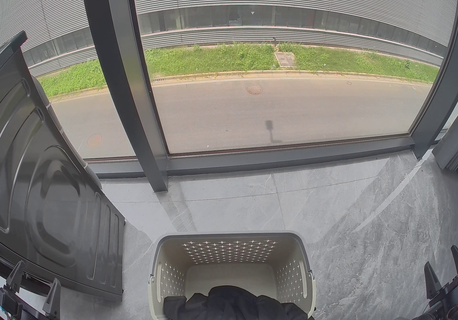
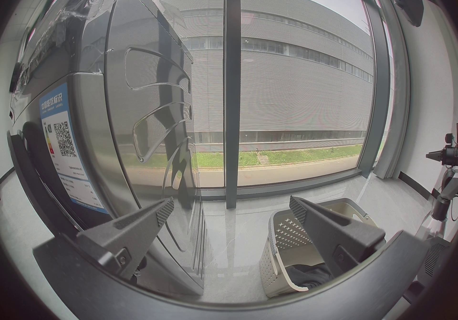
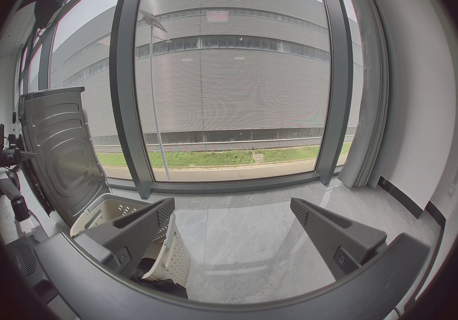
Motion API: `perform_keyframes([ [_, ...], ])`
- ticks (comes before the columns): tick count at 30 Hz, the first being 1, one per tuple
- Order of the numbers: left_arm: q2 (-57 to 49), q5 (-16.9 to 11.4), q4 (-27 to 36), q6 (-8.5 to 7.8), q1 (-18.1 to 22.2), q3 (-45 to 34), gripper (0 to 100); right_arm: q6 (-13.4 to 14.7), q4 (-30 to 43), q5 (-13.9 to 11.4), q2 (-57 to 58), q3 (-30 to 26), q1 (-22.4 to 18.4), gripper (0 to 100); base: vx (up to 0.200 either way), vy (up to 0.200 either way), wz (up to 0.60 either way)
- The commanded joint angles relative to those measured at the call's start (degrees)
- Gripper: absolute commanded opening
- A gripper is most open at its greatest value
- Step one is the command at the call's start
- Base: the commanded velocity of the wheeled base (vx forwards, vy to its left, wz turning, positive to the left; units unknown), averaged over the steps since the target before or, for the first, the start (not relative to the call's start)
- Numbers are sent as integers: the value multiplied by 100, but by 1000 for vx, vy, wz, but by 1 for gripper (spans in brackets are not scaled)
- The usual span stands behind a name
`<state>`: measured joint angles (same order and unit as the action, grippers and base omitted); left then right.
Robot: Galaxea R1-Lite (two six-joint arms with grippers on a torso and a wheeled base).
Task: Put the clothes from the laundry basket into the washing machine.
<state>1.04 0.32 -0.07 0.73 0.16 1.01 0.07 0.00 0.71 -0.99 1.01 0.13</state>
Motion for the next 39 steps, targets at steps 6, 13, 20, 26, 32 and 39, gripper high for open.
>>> perform_keyframes([
  [6,-95,3,-1,6,2,-92,100,1,0,0,81,-101,4,100,0,0,0],
  [13,-95,3,-1,15,2,-92,100,1,0,0,81,-101,4,100,-86,0,0],
  [20,-95,3,-1,15,11,-92,100,1,0,0,81,-101,4,100,-200,0,0],
  [26,-95,3,-1,15,2,-92,100,1,0,0,81,-101,4,100,-200,0,0],
  [32,-95,3,-1,15,11,-92,100,1,0,0,81,-101,4,100,-200,0,0],
  [39,-95,3,7,15,2,-92,100,1,0,0,81,-101,4,100,-200,0,0],
])
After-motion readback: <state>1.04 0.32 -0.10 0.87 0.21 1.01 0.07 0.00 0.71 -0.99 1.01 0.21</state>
